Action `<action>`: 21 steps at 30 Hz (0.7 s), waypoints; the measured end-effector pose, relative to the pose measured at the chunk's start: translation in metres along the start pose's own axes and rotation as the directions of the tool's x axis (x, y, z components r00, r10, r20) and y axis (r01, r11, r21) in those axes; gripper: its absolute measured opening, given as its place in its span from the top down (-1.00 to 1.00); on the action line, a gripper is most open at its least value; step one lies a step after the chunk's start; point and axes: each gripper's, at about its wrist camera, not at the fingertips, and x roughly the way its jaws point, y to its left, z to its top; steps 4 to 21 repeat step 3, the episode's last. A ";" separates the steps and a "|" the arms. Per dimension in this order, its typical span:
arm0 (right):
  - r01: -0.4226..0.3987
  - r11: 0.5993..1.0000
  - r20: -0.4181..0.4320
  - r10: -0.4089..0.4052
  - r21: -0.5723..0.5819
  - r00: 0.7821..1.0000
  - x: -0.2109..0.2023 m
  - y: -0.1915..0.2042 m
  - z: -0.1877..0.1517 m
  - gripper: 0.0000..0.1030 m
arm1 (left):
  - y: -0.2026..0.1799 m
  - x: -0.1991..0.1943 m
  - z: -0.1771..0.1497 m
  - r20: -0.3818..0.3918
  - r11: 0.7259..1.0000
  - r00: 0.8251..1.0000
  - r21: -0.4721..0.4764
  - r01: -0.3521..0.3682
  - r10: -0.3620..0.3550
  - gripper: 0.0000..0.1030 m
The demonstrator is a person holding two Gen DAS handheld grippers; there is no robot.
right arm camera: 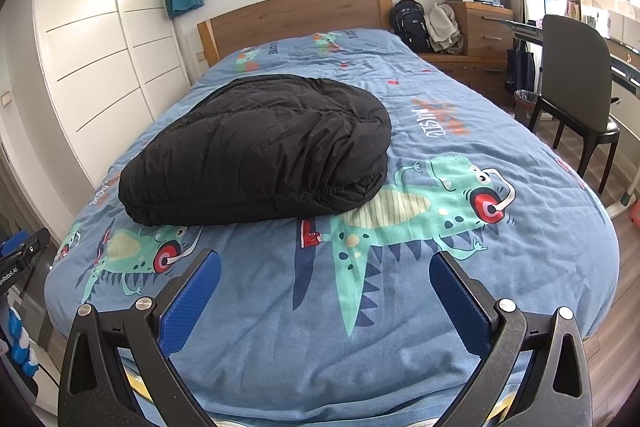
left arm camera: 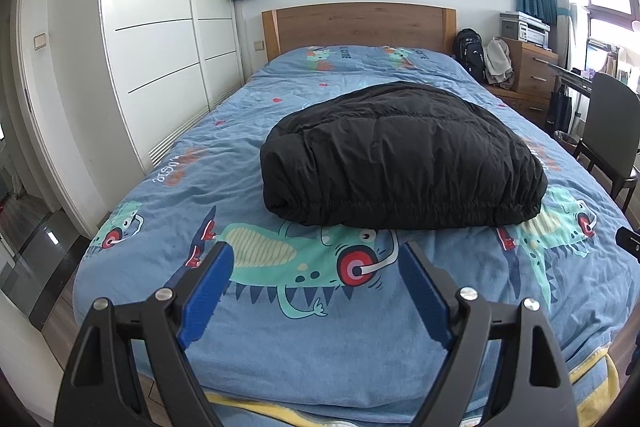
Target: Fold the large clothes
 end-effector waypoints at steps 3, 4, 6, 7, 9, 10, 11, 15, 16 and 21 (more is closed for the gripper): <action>0.002 1.000 -0.002 -0.002 -0.001 1.000 0.000 0.002 -0.001 -0.99 | 0.001 0.000 0.000 -0.005 1.000 1.000 -0.002 0.005 -0.005 -0.63; 0.002 1.000 -0.002 -0.002 -0.001 1.000 0.000 0.002 -0.001 -0.99 | 0.001 0.000 0.000 -0.005 1.000 1.000 -0.002 0.005 -0.005 -0.63; 0.002 1.000 -0.002 -0.002 -0.001 1.000 0.000 0.002 -0.001 -0.99 | 0.001 0.000 0.000 -0.005 1.000 1.000 -0.002 0.005 -0.005 -0.63; 0.002 1.000 -0.002 -0.002 -0.001 1.000 0.000 0.002 -0.001 -0.99 | 0.001 0.000 0.000 -0.005 1.000 1.000 -0.002 0.005 -0.005 -0.63; 0.002 1.000 -0.002 -0.002 -0.001 1.000 0.000 0.002 -0.001 -0.99 | 0.001 0.000 0.000 -0.005 1.000 1.000 -0.002 0.005 -0.005 -0.63; 0.002 1.000 -0.002 -0.002 -0.001 1.000 0.000 0.002 -0.001 -0.99 | 0.001 0.000 0.000 -0.005 1.000 1.000 -0.002 0.005 -0.005 -0.63; 0.002 1.000 -0.002 -0.002 -0.001 1.000 0.000 0.002 -0.001 -0.99 | 0.001 0.000 0.000 -0.005 1.000 1.000 -0.002 0.005 -0.005 -0.63; 0.002 1.000 -0.002 -0.002 -0.001 1.000 0.000 0.002 -0.001 -0.99 | 0.001 0.000 0.000 -0.005 1.000 1.000 -0.002 0.005 -0.005 -0.63; 0.002 1.000 -0.002 -0.002 -0.001 1.000 0.000 0.002 -0.001 -0.99 | 0.001 0.000 0.000 -0.005 1.000 1.000 -0.002 0.005 -0.005 -0.63; 0.002 1.000 -0.002 -0.002 -0.001 1.000 0.000 0.002 -0.001 -0.99 | 0.001 0.000 0.000 -0.005 1.000 1.000 -0.002 0.005 -0.005 -0.63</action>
